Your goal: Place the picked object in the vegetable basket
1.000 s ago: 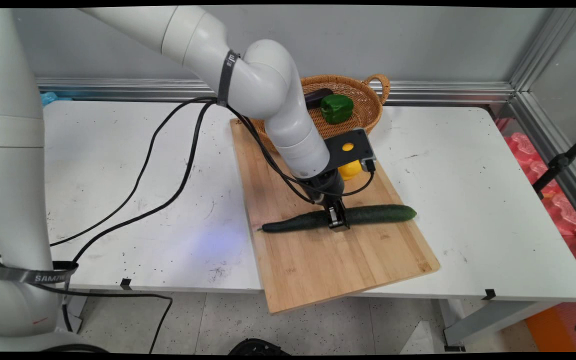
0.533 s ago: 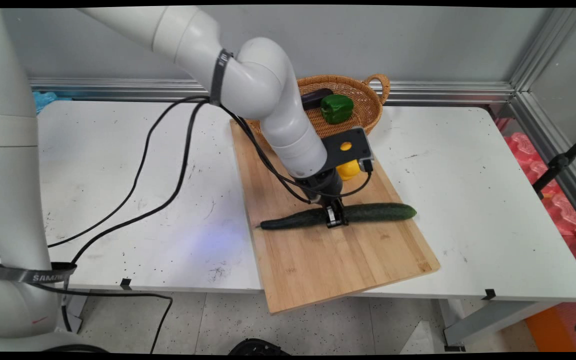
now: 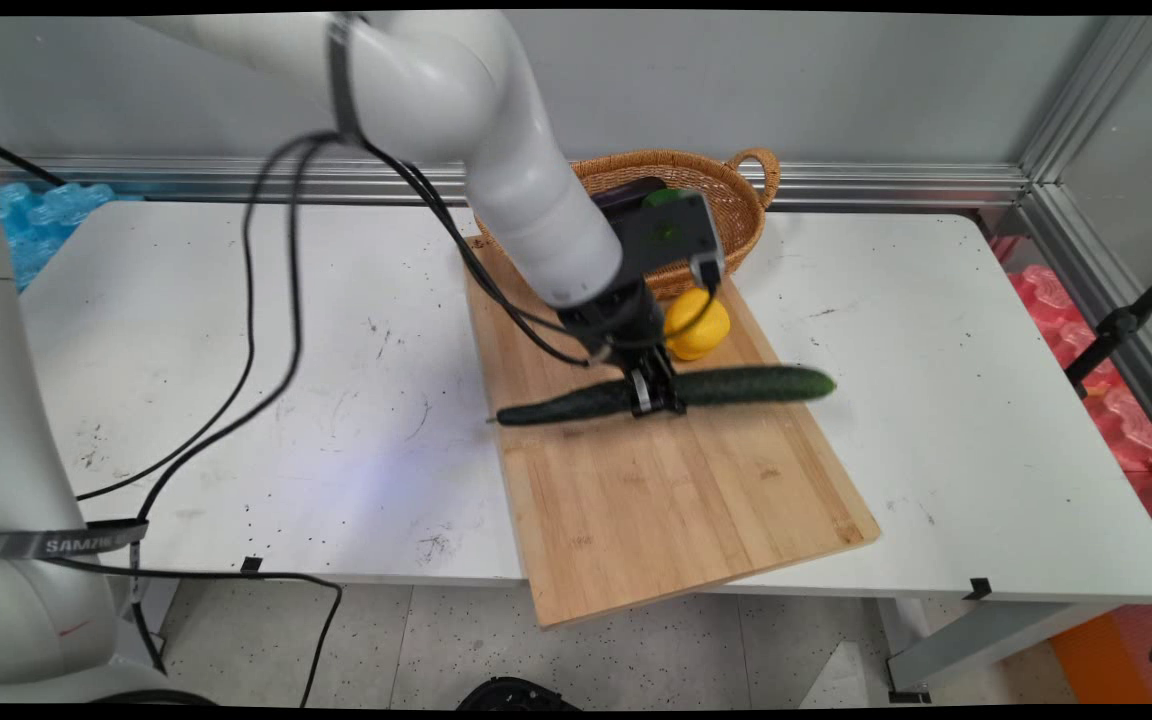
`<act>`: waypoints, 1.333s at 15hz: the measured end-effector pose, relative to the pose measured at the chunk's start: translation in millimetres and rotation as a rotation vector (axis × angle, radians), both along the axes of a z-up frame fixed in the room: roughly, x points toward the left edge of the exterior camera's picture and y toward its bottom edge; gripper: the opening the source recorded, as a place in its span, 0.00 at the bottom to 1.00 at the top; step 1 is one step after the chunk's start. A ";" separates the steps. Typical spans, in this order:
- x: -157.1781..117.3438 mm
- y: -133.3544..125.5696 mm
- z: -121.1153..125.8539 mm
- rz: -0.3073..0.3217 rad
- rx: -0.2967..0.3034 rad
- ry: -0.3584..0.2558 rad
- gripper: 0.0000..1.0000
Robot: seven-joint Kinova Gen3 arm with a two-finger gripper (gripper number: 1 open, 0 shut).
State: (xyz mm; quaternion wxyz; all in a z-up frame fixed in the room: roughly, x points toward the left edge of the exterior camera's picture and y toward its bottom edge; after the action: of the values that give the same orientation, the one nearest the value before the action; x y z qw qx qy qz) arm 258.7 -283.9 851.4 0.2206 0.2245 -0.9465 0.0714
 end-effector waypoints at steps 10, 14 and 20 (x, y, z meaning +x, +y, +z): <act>79.4 -13.8 98.8 0.167 -0.062 0.029 0.00; 103.4 -38.8 115.6 0.241 -0.090 0.011 0.00; 115.7 -85.4 116.6 0.281 -0.119 -0.046 0.00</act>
State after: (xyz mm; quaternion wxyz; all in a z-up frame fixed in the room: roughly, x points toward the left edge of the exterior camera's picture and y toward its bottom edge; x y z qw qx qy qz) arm 374.4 -369.2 967.9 0.1995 0.3394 -0.9047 0.1628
